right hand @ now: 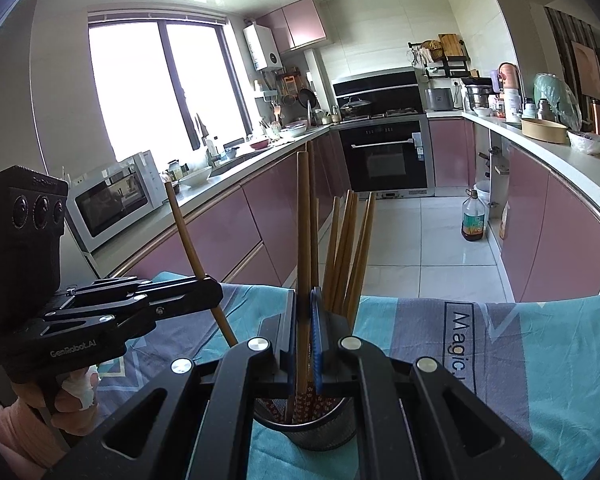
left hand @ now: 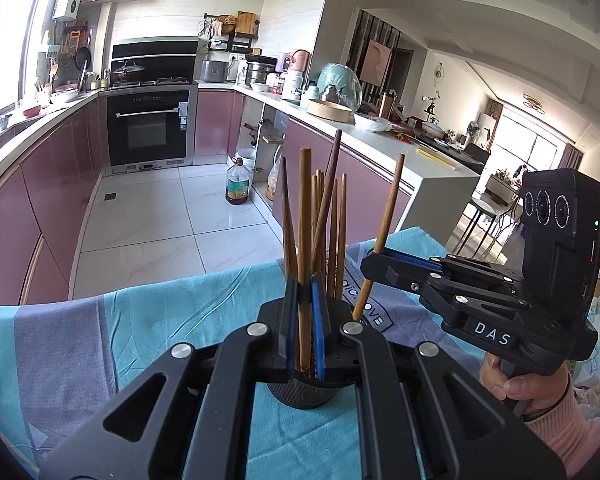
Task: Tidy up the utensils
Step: 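Lower the left tool's chopstick into the cup while the right tool lowers its chopstick too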
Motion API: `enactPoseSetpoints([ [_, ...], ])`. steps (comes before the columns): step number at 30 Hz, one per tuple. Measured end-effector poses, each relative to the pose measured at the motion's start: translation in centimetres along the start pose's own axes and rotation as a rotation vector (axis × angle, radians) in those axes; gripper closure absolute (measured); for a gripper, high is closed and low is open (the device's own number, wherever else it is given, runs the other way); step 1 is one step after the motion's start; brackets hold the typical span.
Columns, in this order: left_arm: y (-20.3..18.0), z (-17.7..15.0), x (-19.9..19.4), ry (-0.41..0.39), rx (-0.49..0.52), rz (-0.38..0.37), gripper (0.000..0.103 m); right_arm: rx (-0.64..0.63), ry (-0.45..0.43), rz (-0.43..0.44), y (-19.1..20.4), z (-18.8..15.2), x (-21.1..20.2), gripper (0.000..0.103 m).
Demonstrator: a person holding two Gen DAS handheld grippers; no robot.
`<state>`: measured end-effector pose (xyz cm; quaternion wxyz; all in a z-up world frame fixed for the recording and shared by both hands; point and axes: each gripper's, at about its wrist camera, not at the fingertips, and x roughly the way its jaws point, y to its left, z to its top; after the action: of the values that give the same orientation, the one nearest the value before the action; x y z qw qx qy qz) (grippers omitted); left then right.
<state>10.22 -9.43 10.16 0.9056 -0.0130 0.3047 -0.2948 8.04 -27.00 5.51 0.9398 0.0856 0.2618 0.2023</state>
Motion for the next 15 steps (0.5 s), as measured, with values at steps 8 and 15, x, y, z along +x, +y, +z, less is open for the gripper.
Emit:
enactPoseSetpoints([
  [8, 0.3, 0.5, 1.0, 0.024, 0.011, -0.016, 0.096, 0.004, 0.014, -0.002, -0.3, 0.1, 0.7, 0.098],
  [15, 0.2, 0.9, 2.9, 0.046, 0.011, -0.016, 0.096, 0.02, 0.024, -0.013, -0.8, 0.0, 1.0, 0.097],
])
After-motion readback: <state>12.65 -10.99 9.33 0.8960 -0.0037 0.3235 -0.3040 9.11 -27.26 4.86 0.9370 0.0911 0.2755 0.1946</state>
